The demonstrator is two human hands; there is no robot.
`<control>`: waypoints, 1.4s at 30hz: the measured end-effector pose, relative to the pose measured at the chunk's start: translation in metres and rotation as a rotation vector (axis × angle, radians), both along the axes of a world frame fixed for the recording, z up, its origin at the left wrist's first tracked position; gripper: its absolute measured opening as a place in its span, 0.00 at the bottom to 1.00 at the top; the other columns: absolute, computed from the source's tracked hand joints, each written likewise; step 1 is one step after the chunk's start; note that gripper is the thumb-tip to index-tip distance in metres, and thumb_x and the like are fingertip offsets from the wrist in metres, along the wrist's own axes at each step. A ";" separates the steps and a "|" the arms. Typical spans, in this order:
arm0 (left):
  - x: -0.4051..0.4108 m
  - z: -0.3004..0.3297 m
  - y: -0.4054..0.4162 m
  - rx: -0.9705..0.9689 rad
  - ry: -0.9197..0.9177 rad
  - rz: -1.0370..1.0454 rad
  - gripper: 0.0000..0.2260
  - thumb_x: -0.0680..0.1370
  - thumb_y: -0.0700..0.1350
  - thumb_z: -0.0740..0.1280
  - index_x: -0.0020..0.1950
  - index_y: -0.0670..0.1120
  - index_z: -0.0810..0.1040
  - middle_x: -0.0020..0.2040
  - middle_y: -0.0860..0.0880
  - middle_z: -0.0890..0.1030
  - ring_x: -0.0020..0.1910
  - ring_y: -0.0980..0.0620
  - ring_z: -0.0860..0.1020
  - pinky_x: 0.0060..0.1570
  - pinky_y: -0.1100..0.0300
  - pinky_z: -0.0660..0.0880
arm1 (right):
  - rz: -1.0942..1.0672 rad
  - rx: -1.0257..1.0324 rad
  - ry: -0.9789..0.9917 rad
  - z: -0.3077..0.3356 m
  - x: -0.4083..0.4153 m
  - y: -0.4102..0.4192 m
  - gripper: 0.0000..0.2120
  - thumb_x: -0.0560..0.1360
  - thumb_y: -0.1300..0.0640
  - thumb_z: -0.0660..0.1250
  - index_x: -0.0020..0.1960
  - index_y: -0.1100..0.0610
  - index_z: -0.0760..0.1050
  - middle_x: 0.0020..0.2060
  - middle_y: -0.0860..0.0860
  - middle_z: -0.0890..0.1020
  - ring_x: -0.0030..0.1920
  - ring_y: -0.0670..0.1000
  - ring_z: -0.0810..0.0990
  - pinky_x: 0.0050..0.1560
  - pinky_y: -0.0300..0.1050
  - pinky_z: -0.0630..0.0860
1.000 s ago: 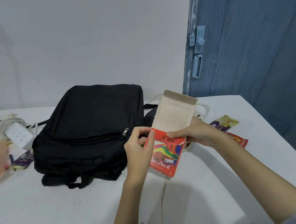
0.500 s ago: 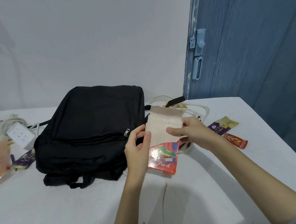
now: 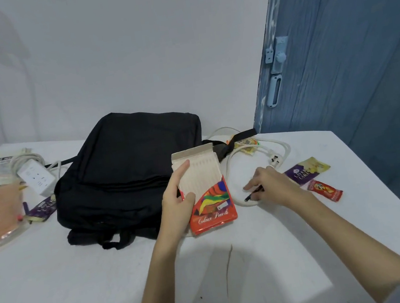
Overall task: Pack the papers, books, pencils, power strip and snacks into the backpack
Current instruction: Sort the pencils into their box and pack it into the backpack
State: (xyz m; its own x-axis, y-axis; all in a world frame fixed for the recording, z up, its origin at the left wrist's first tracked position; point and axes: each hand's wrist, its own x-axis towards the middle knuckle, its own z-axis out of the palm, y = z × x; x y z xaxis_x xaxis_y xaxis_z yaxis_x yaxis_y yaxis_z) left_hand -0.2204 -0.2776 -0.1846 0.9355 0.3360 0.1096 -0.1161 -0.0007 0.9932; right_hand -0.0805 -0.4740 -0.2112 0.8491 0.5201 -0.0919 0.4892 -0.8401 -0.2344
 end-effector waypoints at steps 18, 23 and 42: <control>0.003 0.003 0.004 0.217 0.167 -0.113 0.22 0.78 0.35 0.57 0.69 0.54 0.69 0.67 0.53 0.72 0.30 0.62 0.76 0.29 0.68 0.72 | 0.297 0.399 0.054 0.085 -0.022 0.022 0.09 0.74 0.64 0.67 0.49 0.53 0.82 0.45 0.50 0.82 0.46 0.48 0.78 0.43 0.29 0.68; 0.003 0.005 0.004 0.167 0.185 -0.158 0.24 0.77 0.34 0.58 0.68 0.55 0.70 0.68 0.52 0.71 0.33 0.59 0.75 0.33 0.65 0.72 | 0.361 0.379 0.151 0.084 -0.032 0.028 0.12 0.70 0.70 0.64 0.43 0.58 0.83 0.39 0.47 0.84 0.40 0.41 0.77 0.38 0.26 0.68; 0.003 0.007 -0.002 0.086 0.047 -0.115 0.23 0.80 0.37 0.57 0.64 0.65 0.68 0.59 0.70 0.69 0.48 0.53 0.82 0.34 0.62 0.79 | 0.103 -0.085 -0.031 0.025 0.007 -0.014 0.13 0.74 0.61 0.67 0.56 0.50 0.81 0.55 0.50 0.78 0.58 0.51 0.73 0.52 0.44 0.68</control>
State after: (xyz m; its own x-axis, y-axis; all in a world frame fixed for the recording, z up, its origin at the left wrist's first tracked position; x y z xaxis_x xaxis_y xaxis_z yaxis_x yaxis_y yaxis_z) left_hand -0.2169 -0.2798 -0.1771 0.9720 0.2177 0.0885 -0.0736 -0.0756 0.9944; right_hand -0.0735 -0.4880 -0.1864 0.7950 0.5959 -0.1137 0.5796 -0.8014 -0.1476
